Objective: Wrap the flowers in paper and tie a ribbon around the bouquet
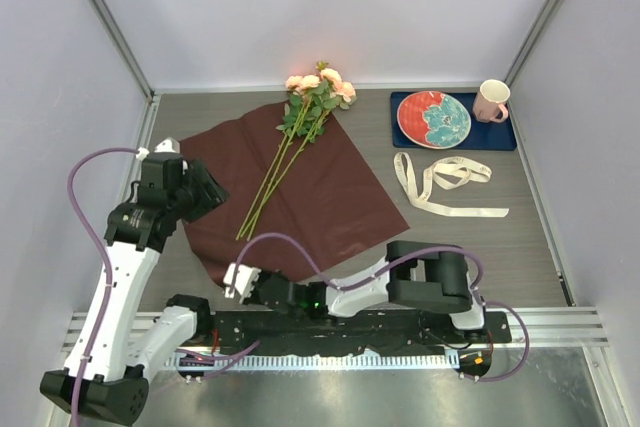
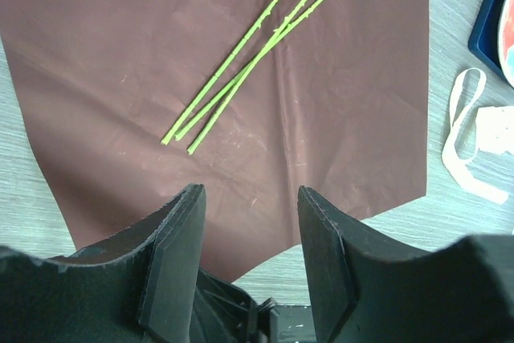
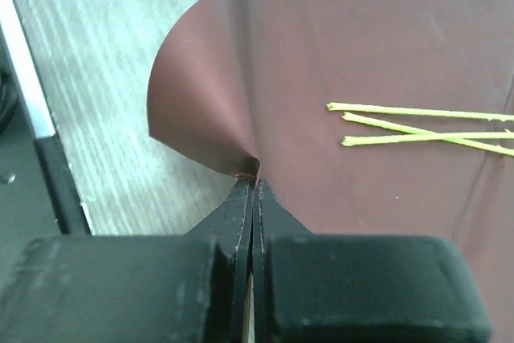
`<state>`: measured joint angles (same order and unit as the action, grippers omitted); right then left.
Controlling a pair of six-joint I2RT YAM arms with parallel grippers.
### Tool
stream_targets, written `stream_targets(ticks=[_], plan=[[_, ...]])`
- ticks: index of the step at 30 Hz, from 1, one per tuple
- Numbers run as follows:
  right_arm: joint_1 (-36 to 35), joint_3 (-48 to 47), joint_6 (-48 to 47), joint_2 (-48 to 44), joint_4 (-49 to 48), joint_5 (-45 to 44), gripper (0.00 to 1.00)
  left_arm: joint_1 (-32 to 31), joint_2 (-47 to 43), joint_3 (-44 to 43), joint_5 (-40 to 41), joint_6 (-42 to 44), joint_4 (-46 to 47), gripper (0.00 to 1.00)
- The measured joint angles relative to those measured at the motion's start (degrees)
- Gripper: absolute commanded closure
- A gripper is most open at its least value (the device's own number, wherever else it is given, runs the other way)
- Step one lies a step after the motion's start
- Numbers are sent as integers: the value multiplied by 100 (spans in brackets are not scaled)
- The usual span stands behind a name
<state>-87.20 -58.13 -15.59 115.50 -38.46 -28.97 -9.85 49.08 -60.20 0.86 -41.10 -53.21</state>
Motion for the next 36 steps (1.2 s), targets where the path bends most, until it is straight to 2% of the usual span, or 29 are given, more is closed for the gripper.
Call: stream_targets(ticks=[7,16,21,30,36], plan=[[852,162,1329,-586,216,979,100,0,216,2,-59,-22,94,48],[2203,-332,2315,-638,1552,2942,100,0,68,323,-48,-114,341,54],[2651,-960,2389,-426,2269,3950,100,0,-151,605,-48,-249,455,64],[3235,-2177,2085,417,3143,5525,100,0,-1134,1650,39,-610,533,65],[3657,-3021,1893,997,3648,6017,100,0,-1012,1954,-94,-802,610,65]])
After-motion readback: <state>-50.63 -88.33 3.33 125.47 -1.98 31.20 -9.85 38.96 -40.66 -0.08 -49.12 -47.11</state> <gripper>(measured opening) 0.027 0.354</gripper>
